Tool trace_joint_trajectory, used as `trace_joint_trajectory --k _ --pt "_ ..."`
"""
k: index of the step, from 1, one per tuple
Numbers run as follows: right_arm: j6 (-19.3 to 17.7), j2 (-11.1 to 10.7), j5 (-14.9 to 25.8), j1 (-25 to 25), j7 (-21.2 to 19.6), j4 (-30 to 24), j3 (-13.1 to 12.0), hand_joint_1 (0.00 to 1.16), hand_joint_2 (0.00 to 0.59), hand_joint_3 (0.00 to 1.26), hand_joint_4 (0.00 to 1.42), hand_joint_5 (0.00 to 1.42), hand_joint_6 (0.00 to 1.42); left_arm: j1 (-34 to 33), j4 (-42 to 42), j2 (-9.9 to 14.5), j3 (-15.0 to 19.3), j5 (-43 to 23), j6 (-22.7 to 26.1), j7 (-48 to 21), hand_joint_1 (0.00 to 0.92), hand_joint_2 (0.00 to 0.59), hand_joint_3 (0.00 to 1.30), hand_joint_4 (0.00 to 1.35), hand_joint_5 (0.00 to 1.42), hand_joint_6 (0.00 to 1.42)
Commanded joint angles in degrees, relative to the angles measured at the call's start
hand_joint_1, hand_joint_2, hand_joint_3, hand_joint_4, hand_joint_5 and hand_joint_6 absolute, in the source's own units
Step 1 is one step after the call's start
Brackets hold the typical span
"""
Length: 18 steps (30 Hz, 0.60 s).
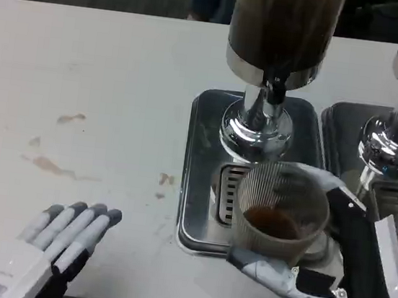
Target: Grasp the cup under the faucet to collect the drink, then remove the cup.
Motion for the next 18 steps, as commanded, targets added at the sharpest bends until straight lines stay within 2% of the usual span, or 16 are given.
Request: trace_joint_trajectory --k 1,8,18 --pt "-1.5 -0.7 1.5 0.8 1.3 -3.1 0.3 1.06 0.191 0.81 0.82 0.96 1.33 1.6 -1.2 -0.1 0.1 0.7 0.7 0.9 0.0 0.118 0.0 0.0 0.0 0.0" --pt "-1.4 -2.3 3.0 0.7 4.0 -4.2 -0.1 1.06 0.189 0.81 0.82 0.97 1.33 1.7 -0.9 0.3 0.3 1.7 0.8 2.5 0.0 0.118 0.0 0.0 0.0 0.0" --pt "-1.7 -2.1 3.1 1.1 4.6 -4.5 0.3 1.05 0.188 0.81 0.82 0.97 1.33 0.7 -1.2 -0.1 -0.7 2.8 1.2 3.1 0.0 0.121 0.0 0.0 0.0 0.0"
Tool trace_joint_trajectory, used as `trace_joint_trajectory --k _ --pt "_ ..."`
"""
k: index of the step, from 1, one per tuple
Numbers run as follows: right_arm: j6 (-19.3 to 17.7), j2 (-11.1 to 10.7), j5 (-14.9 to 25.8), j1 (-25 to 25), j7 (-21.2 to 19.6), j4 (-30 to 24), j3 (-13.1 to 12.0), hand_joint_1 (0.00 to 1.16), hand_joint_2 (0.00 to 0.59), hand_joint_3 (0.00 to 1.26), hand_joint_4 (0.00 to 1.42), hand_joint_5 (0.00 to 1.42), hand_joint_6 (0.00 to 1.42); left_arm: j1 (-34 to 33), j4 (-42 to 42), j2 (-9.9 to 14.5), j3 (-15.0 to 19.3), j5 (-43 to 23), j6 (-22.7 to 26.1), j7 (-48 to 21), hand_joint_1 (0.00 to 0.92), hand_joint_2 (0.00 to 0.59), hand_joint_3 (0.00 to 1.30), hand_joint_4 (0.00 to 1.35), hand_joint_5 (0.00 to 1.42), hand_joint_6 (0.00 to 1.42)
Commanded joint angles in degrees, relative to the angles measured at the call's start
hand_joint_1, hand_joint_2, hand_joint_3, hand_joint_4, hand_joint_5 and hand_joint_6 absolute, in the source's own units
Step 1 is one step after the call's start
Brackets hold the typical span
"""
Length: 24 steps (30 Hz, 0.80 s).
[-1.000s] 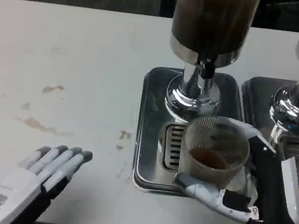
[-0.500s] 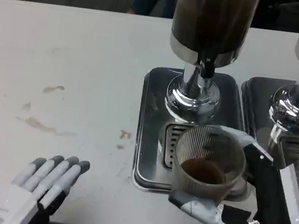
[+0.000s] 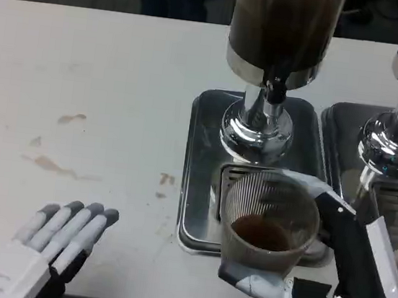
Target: Grasp the cup under the faucet to collect the drink, then remove the cup.
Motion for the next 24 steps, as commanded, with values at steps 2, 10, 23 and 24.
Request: trace_joint_trajectory --k 2,10,23,24 --pt "-1.7 0.1 1.1 -0.3 0.2 -1.7 0.3 1.05 0.188 0.81 0.82 0.97 1.33 0.0 -0.5 0.0 -1.0 1.2 0.4 0.8 0.0 0.122 0.0 0.0 0.0 0.0" --pt "-1.6 1.0 1.3 -0.7 -0.5 -1.2 -0.4 1.05 0.188 0.81 0.82 0.97 1.33 0.0 -1.9 0.0 -0.7 0.8 1.6 0.0 0.0 0.122 0.0 0.0 0.0 0.0" --pt "-1.4 1.2 1.6 -0.2 0.1 -1.7 -0.4 1.05 0.188 0.81 0.82 0.97 1.33 0.1 -2.7 -0.9 -1.4 1.0 2.6 0.4 0.0 0.122 0.0 0.0 0.0 0.0" --pt "-1.3 1.2 1.7 -0.3 0.1 -1.7 -0.5 1.05 0.188 0.81 0.82 0.97 1.33 0.1 -2.9 -1.0 -1.5 1.0 2.8 0.4 0.0 0.122 0.0 0.0 0.0 0.0"
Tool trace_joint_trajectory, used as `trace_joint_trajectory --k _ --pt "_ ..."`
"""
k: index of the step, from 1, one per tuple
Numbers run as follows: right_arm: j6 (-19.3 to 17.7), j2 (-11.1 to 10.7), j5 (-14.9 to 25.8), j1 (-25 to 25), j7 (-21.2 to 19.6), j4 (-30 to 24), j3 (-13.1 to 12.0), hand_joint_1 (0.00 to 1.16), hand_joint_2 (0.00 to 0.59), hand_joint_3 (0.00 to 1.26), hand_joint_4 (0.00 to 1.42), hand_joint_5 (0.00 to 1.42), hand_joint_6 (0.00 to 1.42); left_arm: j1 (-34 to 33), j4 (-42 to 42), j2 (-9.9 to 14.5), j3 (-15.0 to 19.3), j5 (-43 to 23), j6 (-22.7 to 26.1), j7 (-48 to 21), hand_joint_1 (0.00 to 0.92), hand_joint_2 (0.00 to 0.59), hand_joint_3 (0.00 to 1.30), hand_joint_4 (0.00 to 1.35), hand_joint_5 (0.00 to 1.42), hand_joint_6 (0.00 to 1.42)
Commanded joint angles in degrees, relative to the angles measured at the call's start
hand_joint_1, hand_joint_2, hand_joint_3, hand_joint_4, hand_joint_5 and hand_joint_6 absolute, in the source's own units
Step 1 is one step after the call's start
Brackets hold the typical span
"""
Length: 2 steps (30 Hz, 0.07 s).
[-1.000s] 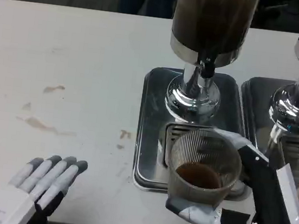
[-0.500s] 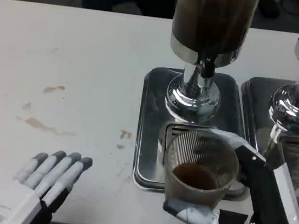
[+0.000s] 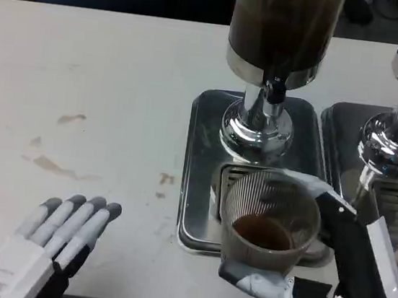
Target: Grasp the cup under the faucet to collect the drink, then remove the cup.
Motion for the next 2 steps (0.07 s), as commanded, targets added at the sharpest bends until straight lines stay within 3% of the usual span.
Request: trace_joint_trajectory --k 1,2 --pt "-1.3 0.4 1.5 -0.4 -0.4 -1.7 -0.2 1.05 0.188 0.81 0.82 0.97 1.33 0.1 -1.0 -0.6 -0.9 0.6 0.8 0.3 0.0 0.122 0.0 0.0 0.0 0.0" --pt "-1.3 0.4 1.5 -0.4 -0.4 -1.7 -0.3 1.04 0.188 0.81 0.82 0.97 1.33 0.1 -1.0 -0.7 -1.0 0.6 0.9 0.3 0.0 0.122 0.0 0.0 0.0 0.0"
